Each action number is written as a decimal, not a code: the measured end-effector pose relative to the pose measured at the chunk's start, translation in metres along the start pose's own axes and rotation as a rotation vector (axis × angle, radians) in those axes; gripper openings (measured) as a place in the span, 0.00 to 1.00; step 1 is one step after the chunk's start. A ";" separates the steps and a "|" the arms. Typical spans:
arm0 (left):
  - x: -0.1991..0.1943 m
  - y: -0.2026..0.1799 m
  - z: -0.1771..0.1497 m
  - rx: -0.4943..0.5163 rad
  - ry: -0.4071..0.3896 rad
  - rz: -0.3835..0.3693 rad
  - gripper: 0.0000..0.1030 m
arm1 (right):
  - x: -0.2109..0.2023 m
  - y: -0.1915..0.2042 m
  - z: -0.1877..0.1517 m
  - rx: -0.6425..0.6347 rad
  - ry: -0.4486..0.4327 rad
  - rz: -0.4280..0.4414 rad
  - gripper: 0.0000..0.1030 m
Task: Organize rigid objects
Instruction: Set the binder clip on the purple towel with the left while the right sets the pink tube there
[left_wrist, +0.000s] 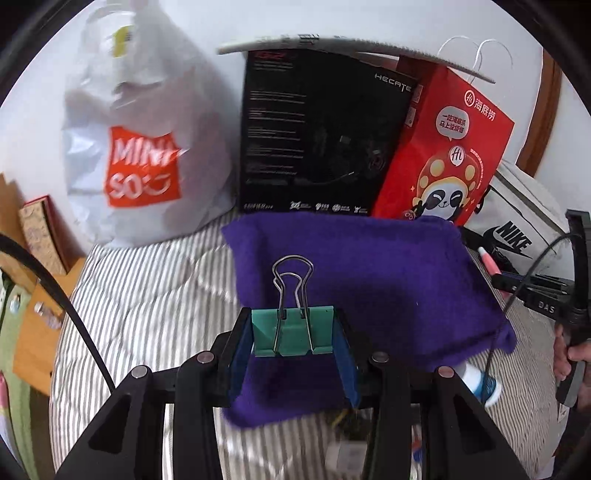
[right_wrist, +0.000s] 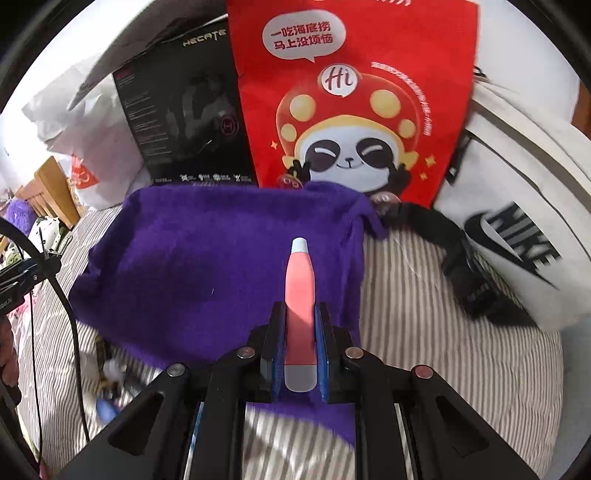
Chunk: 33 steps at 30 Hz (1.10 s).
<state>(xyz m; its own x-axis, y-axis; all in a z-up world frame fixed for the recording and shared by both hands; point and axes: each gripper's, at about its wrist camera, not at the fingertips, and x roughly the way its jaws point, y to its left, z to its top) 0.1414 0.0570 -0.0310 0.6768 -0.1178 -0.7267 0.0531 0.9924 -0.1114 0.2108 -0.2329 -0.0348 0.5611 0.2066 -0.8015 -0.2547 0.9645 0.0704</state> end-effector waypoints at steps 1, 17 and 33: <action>0.004 -0.001 0.003 0.001 0.003 -0.005 0.38 | 0.008 0.000 0.006 0.000 0.006 -0.002 0.15; 0.062 -0.007 0.019 -0.007 0.058 -0.056 0.38 | 0.100 -0.014 0.040 0.039 0.119 -0.023 0.15; 0.114 0.001 0.028 -0.028 0.125 -0.041 0.38 | 0.046 0.006 0.012 0.019 0.075 0.020 0.50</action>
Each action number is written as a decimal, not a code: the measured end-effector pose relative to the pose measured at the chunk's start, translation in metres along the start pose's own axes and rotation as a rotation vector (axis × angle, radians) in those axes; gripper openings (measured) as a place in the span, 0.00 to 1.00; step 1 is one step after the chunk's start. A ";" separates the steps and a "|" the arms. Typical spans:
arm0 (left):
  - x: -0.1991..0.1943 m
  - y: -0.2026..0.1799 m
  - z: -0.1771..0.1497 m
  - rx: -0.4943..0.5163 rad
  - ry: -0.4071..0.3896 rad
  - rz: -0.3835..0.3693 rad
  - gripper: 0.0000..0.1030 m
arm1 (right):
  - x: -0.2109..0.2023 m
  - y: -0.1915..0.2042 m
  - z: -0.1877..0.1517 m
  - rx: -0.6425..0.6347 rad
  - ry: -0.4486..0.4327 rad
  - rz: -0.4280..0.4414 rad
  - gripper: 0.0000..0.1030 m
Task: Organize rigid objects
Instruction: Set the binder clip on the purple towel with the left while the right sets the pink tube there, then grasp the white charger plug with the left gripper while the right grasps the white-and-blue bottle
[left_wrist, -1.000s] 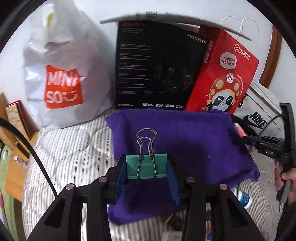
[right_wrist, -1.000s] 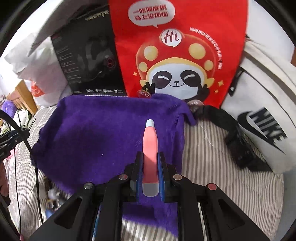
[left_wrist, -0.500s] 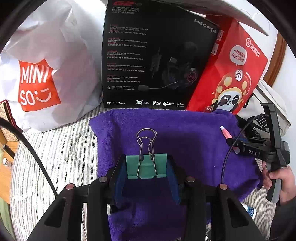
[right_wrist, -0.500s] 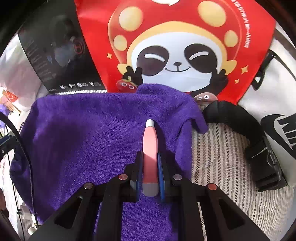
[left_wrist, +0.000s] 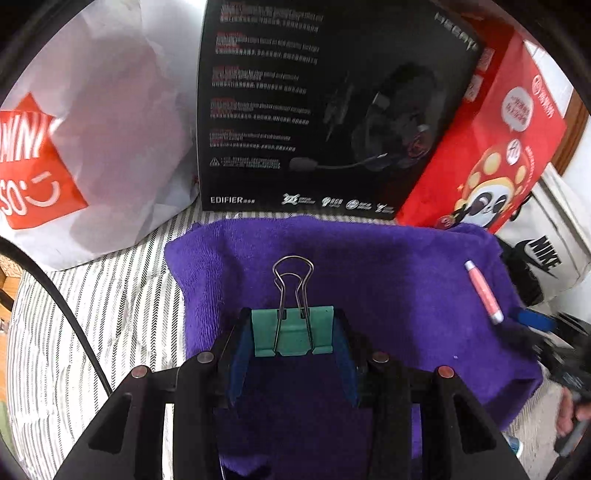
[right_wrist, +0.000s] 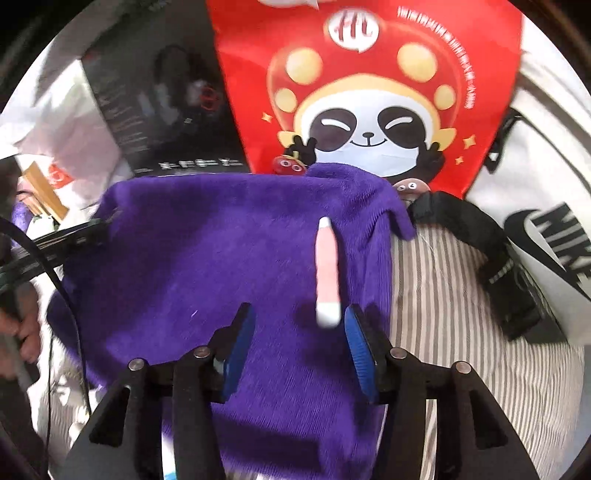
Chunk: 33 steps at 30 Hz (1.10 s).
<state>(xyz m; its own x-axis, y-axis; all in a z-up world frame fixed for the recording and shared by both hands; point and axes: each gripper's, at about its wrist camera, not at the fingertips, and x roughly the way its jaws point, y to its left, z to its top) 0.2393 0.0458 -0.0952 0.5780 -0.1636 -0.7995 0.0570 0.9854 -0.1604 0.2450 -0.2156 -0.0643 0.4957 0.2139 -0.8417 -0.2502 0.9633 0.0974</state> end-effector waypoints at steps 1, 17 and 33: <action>0.004 -0.001 0.001 0.011 0.011 0.008 0.38 | -0.009 0.002 -0.007 -0.002 -0.007 0.003 0.50; 0.026 -0.025 0.008 0.114 0.084 0.130 0.38 | -0.065 0.006 -0.061 0.057 -0.037 0.058 0.52; -0.023 -0.046 -0.029 0.121 0.106 0.073 0.55 | -0.103 0.007 -0.091 0.159 -0.068 0.110 0.52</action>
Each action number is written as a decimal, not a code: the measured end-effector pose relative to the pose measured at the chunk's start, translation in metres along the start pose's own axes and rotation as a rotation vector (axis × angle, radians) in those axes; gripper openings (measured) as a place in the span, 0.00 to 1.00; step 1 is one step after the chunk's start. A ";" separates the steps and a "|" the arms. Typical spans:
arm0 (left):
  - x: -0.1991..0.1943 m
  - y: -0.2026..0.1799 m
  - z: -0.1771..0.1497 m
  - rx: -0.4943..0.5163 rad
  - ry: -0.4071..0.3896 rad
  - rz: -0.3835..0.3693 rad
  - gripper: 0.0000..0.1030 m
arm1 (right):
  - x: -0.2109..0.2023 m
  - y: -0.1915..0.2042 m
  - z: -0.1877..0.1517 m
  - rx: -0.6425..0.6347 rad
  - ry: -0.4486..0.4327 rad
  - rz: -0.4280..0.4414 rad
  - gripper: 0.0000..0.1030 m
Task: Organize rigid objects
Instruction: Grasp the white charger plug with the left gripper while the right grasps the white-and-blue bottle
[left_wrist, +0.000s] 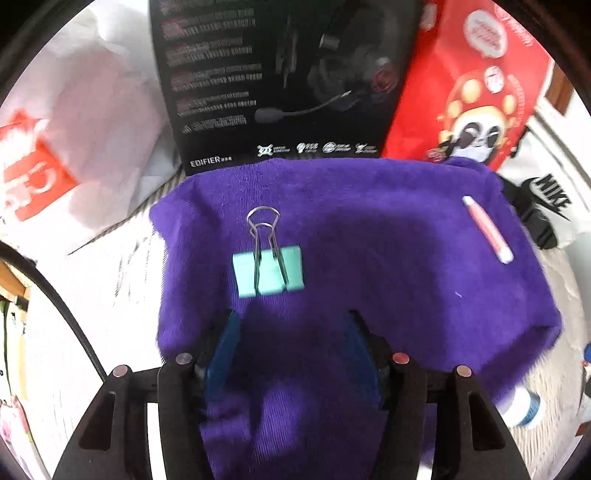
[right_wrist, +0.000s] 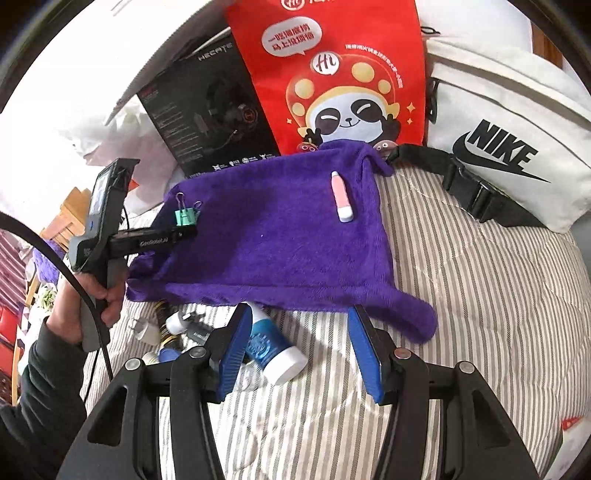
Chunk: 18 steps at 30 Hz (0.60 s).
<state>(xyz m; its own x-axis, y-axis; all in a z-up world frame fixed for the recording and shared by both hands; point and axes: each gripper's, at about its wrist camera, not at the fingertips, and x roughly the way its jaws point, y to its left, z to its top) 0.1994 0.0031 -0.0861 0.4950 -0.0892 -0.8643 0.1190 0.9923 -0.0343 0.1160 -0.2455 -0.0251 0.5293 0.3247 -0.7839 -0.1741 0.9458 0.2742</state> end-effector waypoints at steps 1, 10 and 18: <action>-0.009 0.000 -0.006 0.003 -0.013 -0.002 0.55 | -0.004 0.002 -0.003 0.000 -0.004 -0.003 0.52; -0.078 0.004 -0.063 0.018 -0.078 -0.090 0.55 | -0.033 0.005 -0.027 0.014 -0.038 -0.030 0.52; -0.063 0.010 -0.106 0.032 -0.023 -0.087 0.55 | -0.040 0.008 -0.049 0.005 -0.040 -0.048 0.52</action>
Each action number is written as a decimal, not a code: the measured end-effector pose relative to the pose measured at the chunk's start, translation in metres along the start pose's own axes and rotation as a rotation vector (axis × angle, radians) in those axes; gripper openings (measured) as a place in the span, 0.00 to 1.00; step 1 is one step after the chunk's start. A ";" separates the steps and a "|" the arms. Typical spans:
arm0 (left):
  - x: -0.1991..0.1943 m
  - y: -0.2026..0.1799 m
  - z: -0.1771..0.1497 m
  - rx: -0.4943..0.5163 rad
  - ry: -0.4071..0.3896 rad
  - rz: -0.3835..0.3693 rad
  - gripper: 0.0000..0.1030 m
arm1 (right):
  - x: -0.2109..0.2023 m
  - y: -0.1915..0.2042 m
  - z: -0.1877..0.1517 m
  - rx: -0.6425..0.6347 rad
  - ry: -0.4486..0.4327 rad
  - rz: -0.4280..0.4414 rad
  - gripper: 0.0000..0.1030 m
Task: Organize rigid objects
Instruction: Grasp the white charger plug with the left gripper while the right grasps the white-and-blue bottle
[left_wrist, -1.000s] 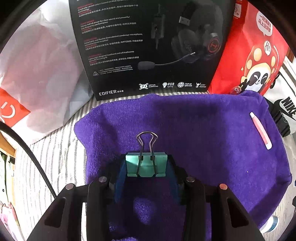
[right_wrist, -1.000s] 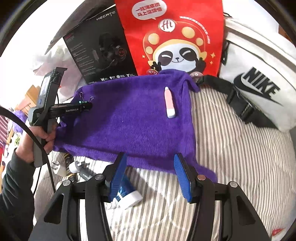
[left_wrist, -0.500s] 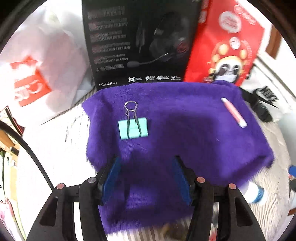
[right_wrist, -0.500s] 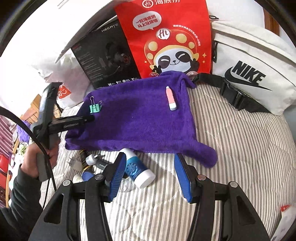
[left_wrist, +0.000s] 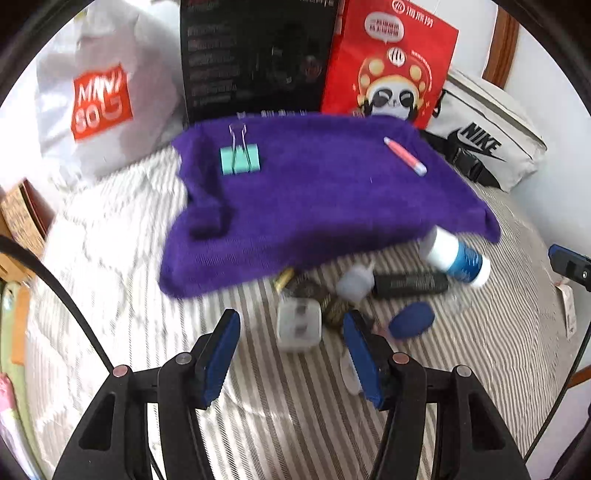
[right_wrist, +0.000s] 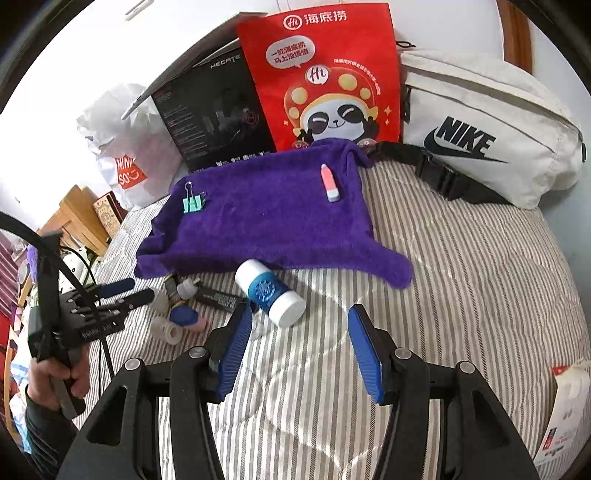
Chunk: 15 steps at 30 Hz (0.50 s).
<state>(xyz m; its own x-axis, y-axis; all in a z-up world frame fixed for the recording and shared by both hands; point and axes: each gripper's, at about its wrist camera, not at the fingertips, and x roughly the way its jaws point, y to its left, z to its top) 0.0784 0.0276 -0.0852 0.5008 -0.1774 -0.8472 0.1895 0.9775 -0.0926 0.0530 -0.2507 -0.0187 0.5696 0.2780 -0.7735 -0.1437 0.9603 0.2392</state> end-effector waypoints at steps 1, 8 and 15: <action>0.001 0.001 -0.004 -0.004 0.004 -0.005 0.55 | 0.000 0.001 -0.002 -0.005 0.001 0.001 0.52; 0.021 0.005 -0.004 -0.005 0.014 0.006 0.33 | 0.010 0.005 -0.015 -0.022 0.030 -0.005 0.52; 0.026 -0.002 0.001 0.009 -0.001 0.040 0.33 | 0.021 0.001 -0.022 -0.018 0.061 -0.013 0.52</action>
<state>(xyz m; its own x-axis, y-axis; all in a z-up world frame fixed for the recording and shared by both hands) 0.0914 0.0210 -0.1066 0.5090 -0.1381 -0.8496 0.1765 0.9828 -0.0540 0.0467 -0.2433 -0.0477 0.5210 0.2662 -0.8110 -0.1519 0.9639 0.2188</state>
